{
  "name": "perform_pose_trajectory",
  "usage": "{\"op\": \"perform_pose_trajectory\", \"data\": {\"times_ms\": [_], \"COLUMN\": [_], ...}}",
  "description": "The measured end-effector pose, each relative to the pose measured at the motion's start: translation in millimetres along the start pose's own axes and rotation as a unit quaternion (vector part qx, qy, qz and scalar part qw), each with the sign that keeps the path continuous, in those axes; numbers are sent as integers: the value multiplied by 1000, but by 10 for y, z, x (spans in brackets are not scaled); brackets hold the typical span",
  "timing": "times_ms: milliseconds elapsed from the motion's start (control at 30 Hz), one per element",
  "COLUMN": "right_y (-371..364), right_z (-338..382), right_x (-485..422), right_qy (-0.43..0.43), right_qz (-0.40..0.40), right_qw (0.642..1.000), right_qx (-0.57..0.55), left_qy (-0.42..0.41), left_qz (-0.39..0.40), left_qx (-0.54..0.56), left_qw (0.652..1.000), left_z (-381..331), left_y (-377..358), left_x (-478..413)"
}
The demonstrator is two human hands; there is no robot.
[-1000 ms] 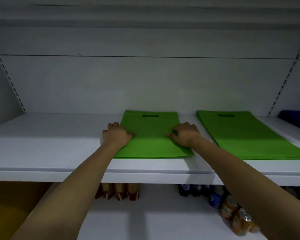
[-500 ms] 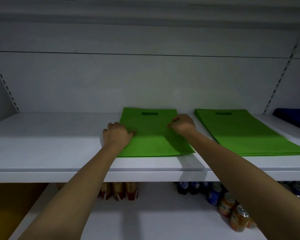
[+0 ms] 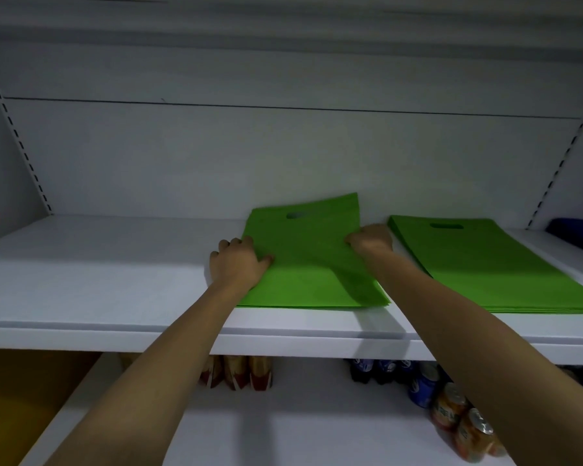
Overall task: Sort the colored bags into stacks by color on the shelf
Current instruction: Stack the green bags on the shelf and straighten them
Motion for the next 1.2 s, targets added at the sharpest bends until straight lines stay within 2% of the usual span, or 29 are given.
{"op": "perform_pose_trajectory", "data": {"times_ms": [67, 133, 267, 367, 467, 633, 733, 800, 900, 1100, 1200], "right_y": [-17, -17, 41, 155, 260, 452, 634, 801, 1075, 1667, 1905], "right_z": [-2, 9, 45, 86, 103, 46, -27, -101, -233, -414, -552], "right_x": [-8, -2, -19, 16, 18, -38, -92, -120, -202, -301, -324], "right_qy": [53, 86, 77, 63, 67, 53, 44, 34, 26, 17, -17], "right_qz": [-4, 0, 30, 72, 94, 81, 71, 56, 25, -16, -15], "right_qw": [998, 996, 986, 966, 952, 947, 943, 946, 948, 946, 948], "right_qx": [19, -17, -148, -239, -282, -307, -323, -318, -317, -323, -317], "left_qy": [3, 11, 45, 60, 89, 157, 173, 149, 116, 73, 66], "left_qz": [-1, -2, -12, -47, -81, -118, -112, -85, -33, -15, 4], "left_qx": [8, 22, 95, 196, 320, 491, 547, 579, 599, 586, 599], "left_qw": [1000, 1000, 994, 978, 940, 849, 811, 797, 791, 807, 798], "left_z": [2, 7, 30, 36, -22, -211, -406, -578, -865, -1486, -1752], "left_y": [3, 12, 66, 111, 203, 390, 469, 472, 452, 435, 403], "left_x": [8, 10, -12, -56, -107, -245, -320, -353, -378, -466, -497]}}
Point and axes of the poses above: each hand's wrist, its own x-axis away from the middle knuckle, its own y-axis out of the back of the hand, z = x × y, the point moved 1 cm from there along -x, towards the middle knuckle, and after that the axes turned 8 degrees about -y, right-handed, at the moved point
